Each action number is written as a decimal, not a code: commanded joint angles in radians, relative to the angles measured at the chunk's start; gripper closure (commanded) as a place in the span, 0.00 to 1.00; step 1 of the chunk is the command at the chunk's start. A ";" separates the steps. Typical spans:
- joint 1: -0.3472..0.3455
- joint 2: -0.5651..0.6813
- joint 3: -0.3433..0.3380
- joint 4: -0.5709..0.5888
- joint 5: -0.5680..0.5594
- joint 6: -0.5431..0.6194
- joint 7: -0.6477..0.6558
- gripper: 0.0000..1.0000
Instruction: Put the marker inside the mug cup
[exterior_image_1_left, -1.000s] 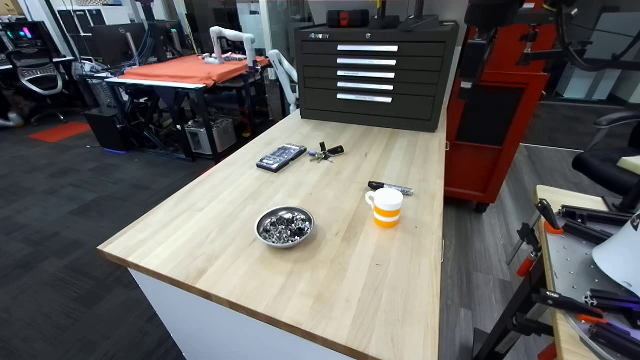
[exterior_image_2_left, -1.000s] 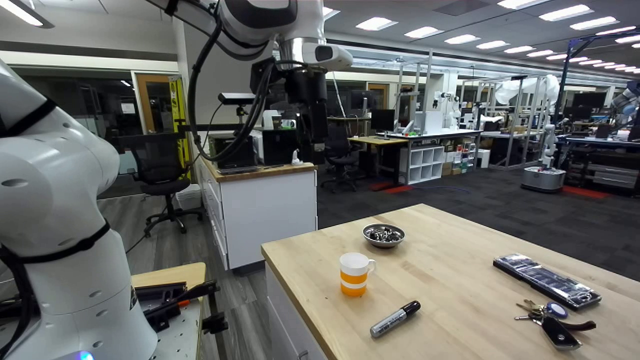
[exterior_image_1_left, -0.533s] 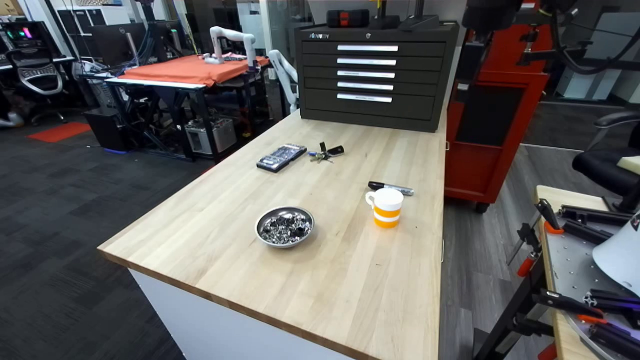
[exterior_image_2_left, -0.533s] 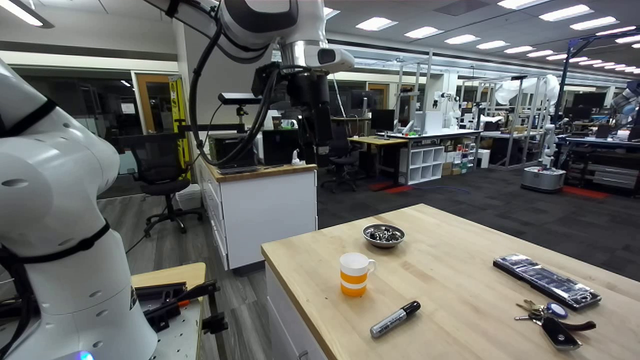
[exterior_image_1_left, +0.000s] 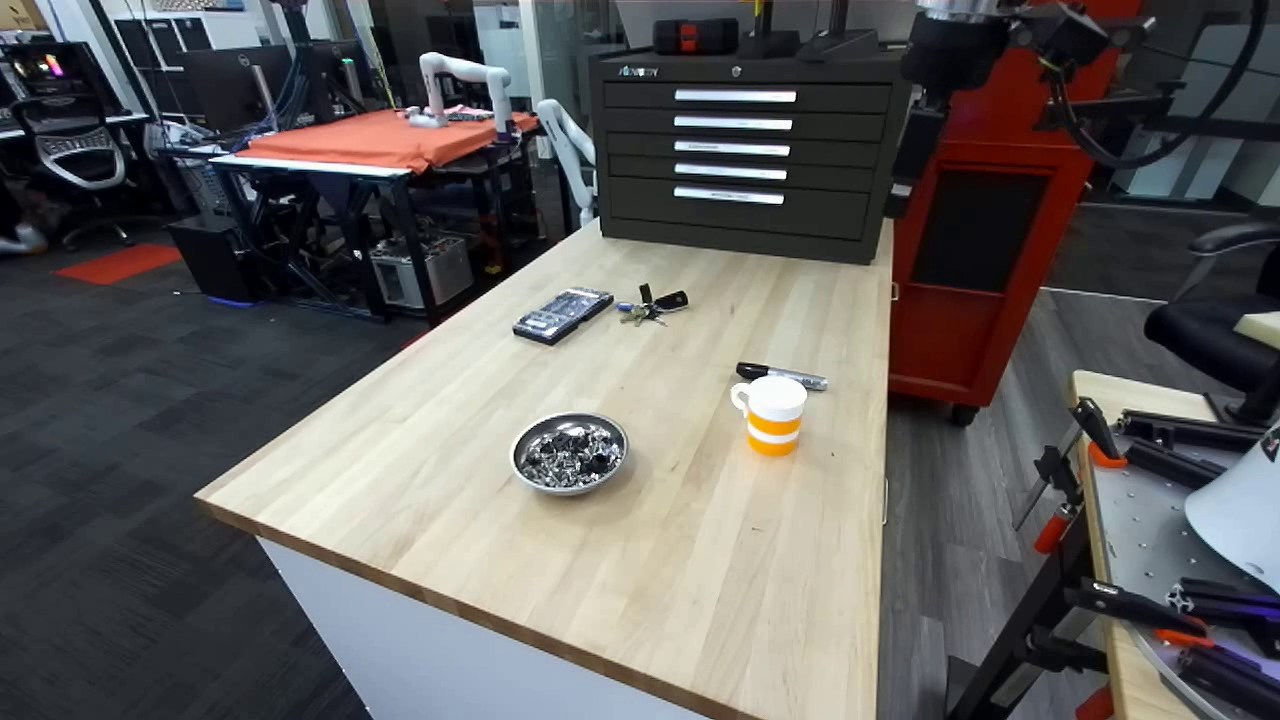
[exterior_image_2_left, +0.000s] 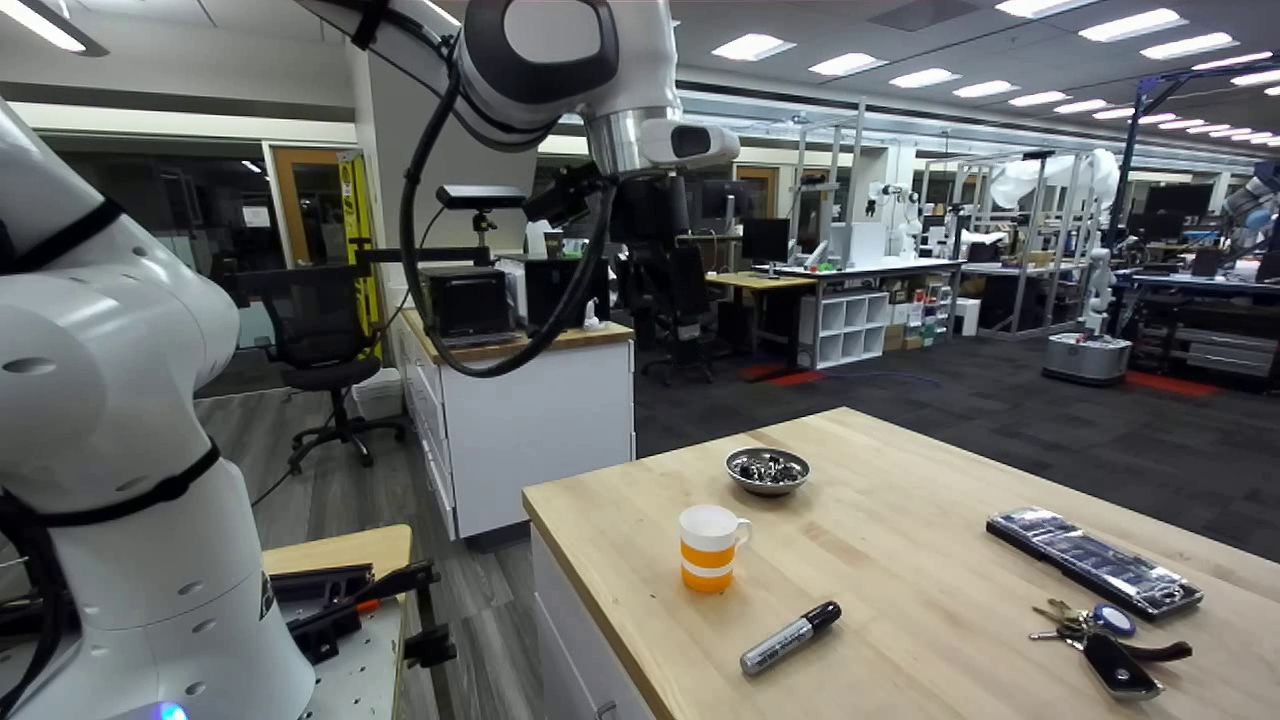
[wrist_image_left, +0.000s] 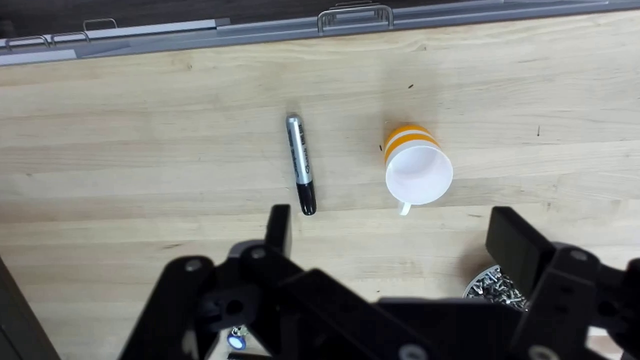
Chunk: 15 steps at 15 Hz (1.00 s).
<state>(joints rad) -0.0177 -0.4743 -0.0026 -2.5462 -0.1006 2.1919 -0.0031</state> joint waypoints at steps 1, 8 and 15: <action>-0.006 0.056 -0.040 -0.019 -0.012 0.098 -0.091 0.00; -0.017 0.216 -0.065 -0.017 -0.034 0.225 -0.171 0.00; -0.033 0.393 -0.081 0.006 -0.038 0.366 -0.215 0.00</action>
<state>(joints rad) -0.0355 -0.1521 -0.0734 -2.5638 -0.1246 2.5004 -0.1874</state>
